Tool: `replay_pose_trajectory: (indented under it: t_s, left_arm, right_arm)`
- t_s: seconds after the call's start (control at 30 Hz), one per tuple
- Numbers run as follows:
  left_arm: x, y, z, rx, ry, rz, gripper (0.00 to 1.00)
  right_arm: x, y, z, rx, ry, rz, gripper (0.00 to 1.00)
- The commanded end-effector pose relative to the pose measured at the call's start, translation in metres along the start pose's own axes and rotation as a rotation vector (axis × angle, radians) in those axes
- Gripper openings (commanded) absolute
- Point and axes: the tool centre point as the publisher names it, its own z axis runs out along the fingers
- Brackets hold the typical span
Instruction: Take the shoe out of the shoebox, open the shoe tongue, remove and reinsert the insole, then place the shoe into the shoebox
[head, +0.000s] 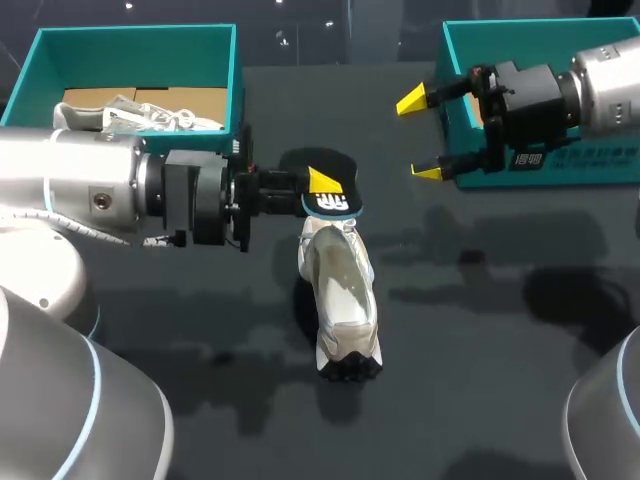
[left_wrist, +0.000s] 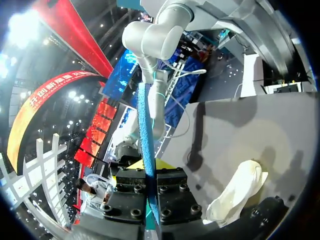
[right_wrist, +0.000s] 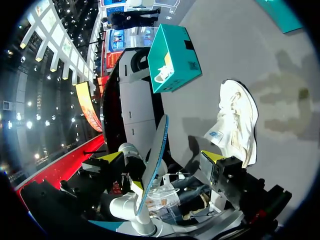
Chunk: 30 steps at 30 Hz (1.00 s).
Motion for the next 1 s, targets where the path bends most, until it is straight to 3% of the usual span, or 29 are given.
replay_pose_trajectory:
  t_s: [0.03, 0.23, 0.5, 0.7, 1.0]
  left_arm:
    - [0.004, 0.007, 0.003, -0.012, -0.011, 0.157, 0.00]
    - [0.015, 0.035, 0.011, -0.067, -0.027, 0.314, 0.00]
    - [0.016, 0.058, 0.019, -0.087, -0.048, 0.408, 0.00]
    - [0.014, 0.068, 0.024, -0.090, -0.087, 0.421, 0.00]
    - [0.014, 0.069, 0.024, -0.091, -0.082, 0.434, 0.00]
  right_arm:
    - [0.004, 0.004, 0.005, -0.012, 0.015, 0.010, 1.00]
    - [0.007, 0.014, 0.018, 0.003, 0.037, 0.025, 1.00]
    - [-0.015, 0.022, 0.036, 0.025, 0.093, 0.010, 1.00]
    - [-0.026, 0.021, 0.046, 0.024, 0.114, -0.002, 1.00]
    - [-0.027, 0.021, 0.046, 0.025, 0.116, -0.004, 1.00]
